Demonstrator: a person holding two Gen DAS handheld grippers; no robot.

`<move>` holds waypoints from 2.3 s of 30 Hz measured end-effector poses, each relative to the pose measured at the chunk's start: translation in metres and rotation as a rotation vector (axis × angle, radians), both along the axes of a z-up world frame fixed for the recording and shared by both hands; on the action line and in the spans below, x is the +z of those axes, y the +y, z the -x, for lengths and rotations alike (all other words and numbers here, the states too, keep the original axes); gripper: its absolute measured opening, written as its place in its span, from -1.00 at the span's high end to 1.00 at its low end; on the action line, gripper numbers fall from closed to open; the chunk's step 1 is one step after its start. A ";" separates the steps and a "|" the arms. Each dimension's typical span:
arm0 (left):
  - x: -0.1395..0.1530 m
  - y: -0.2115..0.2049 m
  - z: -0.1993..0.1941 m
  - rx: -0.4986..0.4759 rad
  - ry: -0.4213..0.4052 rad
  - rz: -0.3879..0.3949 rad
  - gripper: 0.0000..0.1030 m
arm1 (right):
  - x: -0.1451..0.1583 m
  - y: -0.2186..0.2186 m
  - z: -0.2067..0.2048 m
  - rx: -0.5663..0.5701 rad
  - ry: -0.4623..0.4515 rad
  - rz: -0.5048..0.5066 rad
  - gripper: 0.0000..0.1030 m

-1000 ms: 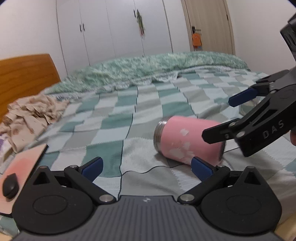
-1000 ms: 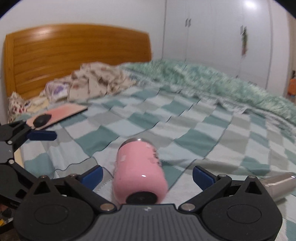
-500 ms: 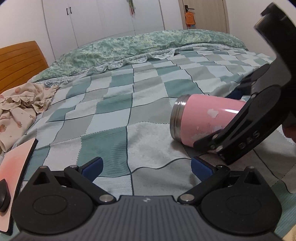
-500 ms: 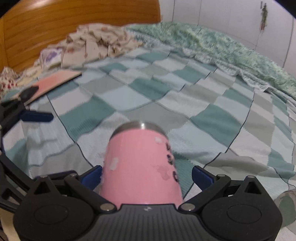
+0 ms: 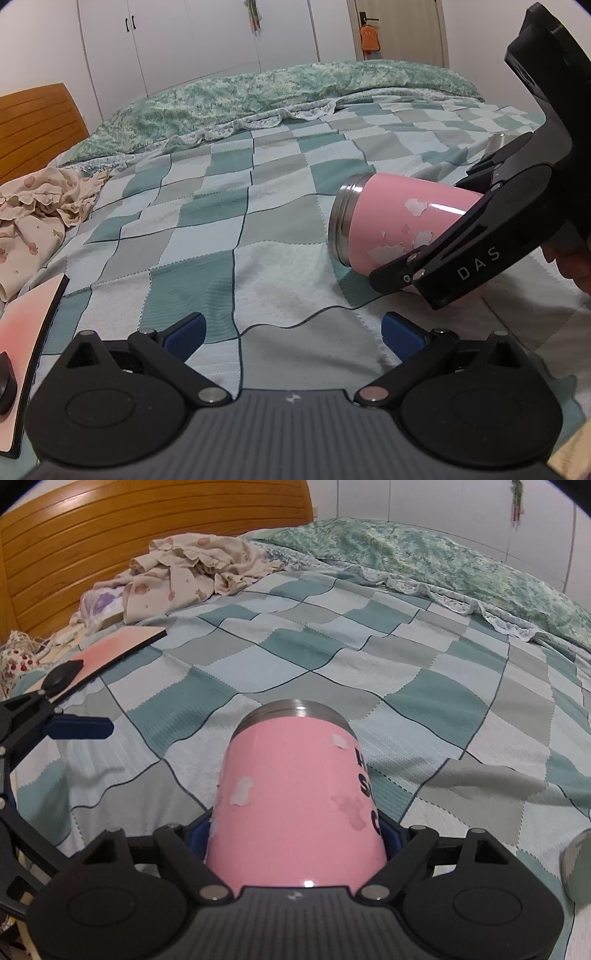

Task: Flip cup upright
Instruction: 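Lift the pink cup with the right gripper, set it down, open, then move the left gripper to the pink cup and close around its body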

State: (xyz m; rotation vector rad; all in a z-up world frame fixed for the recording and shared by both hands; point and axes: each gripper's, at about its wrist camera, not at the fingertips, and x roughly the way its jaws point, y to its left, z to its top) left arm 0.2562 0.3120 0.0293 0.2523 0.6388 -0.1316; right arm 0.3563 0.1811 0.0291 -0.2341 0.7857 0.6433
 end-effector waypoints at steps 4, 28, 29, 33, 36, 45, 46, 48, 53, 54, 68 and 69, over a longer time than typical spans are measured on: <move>0.010 -0.010 0.013 -0.011 -0.015 0.018 -1.00 | 0.012 -0.015 0.013 -0.033 -0.009 -0.040 -0.63; 0.010 -0.097 0.108 -0.083 -0.034 0.037 -1.00 | 0.010 -0.149 0.156 -0.464 0.075 -0.241 -0.63; 0.008 -0.094 0.111 -0.081 -0.029 0.030 -1.00 | 0.005 -0.147 0.159 -0.483 0.090 -0.246 -0.63; 0.004 -0.082 0.122 -0.072 -0.018 0.006 -1.00 | -0.010 -0.129 0.170 -0.520 0.100 -0.249 -0.63; 0.006 -0.075 0.127 -0.056 -0.015 -0.007 -1.00 | -0.015 -0.114 0.171 -0.557 0.095 -0.242 -0.63; 0.011 -0.073 0.133 -0.059 -0.025 -0.002 -1.00 | -0.021 -0.102 0.158 -0.619 0.110 -0.223 -0.64; 0.012 -0.074 0.134 -0.061 -0.024 -0.002 -1.00 | -0.020 -0.102 0.157 -0.612 0.118 -0.223 -0.64; 0.014 -0.078 0.135 -0.066 -0.025 -0.009 -1.00 | -0.016 -0.105 0.157 -0.596 0.128 -0.222 -0.66; 0.028 -0.095 0.142 -0.079 -0.045 -0.015 -1.00 | 0.008 -0.119 0.166 -0.542 0.076 -0.235 -0.99; 0.031 -0.099 0.143 -0.084 -0.050 -0.014 -1.00 | 0.014 -0.125 0.169 -0.528 0.068 -0.241 -1.00; 0.060 -0.169 0.155 -0.077 -0.058 -0.025 -1.00 | 0.059 -0.234 0.178 -0.406 -0.038 -0.235 -1.00; 0.060 -0.174 0.154 -0.074 -0.054 -0.026 -1.00 | 0.060 -0.242 0.177 -0.397 -0.044 -0.230 -1.00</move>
